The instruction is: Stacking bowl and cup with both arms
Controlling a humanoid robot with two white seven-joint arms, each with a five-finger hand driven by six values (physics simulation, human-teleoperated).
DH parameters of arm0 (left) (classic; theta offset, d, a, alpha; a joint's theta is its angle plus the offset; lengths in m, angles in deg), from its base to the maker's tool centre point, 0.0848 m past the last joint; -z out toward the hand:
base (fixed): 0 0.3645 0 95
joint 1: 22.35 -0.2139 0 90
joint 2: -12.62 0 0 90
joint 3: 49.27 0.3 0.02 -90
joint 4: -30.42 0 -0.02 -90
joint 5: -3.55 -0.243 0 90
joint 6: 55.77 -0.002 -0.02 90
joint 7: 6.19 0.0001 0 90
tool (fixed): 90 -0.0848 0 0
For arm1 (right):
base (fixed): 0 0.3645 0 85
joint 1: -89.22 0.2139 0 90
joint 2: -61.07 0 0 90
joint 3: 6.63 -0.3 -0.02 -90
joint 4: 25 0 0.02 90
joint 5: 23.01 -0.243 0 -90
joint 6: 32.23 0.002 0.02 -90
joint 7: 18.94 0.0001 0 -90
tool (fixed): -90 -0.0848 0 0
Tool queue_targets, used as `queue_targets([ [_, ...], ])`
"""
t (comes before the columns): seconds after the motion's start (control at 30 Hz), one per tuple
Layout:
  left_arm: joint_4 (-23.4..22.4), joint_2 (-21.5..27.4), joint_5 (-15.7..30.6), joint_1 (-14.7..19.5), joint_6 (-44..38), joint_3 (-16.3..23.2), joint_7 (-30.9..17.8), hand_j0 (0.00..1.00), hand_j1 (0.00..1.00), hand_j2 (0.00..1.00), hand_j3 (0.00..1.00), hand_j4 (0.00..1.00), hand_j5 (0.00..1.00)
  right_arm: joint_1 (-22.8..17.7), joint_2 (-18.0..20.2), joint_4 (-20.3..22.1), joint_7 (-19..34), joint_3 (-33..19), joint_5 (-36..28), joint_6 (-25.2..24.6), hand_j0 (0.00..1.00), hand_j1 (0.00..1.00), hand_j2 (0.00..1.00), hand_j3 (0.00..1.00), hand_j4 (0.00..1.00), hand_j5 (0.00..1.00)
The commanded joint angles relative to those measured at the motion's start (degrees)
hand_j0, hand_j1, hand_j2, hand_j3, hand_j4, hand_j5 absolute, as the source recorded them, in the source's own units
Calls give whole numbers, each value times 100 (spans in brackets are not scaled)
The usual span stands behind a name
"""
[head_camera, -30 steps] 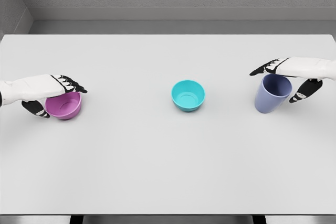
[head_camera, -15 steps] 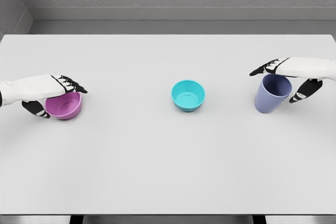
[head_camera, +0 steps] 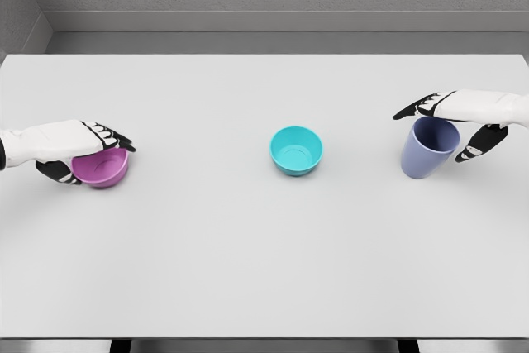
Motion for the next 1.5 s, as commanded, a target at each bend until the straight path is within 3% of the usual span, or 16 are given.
queue_targets([
  [0.0,-2,6,-17,0,-9,-5,-8,80,80,80,80,80,80,0,6,1,-2,-4,-34,-14,100,100,100,100,100,100],
  [0.07,-2,15,-8,-9,-9,-5,1,76,76,76,76,76,76,0,6,1,-2,-13,-34,-14,100,100,100,100,100,100],
  [0.53,94,6,27,18,-9,-22,-8,76,76,76,76,76,76,9,15,10,-2,-13,-34,-14,100,100,100,100,100,100],
  [0.73,349,15,19,53,-9,-40,-8,76,76,76,76,76,76,18,15,10,-2,-13,-34,-14,100,100,100,100,100,100],
  [1.47,841,6,10,457,-9,-5,-17,75,75,75,75,75,75,18,24,19,-2,-13,-34,-14,100,100,100,100,100,100],
])
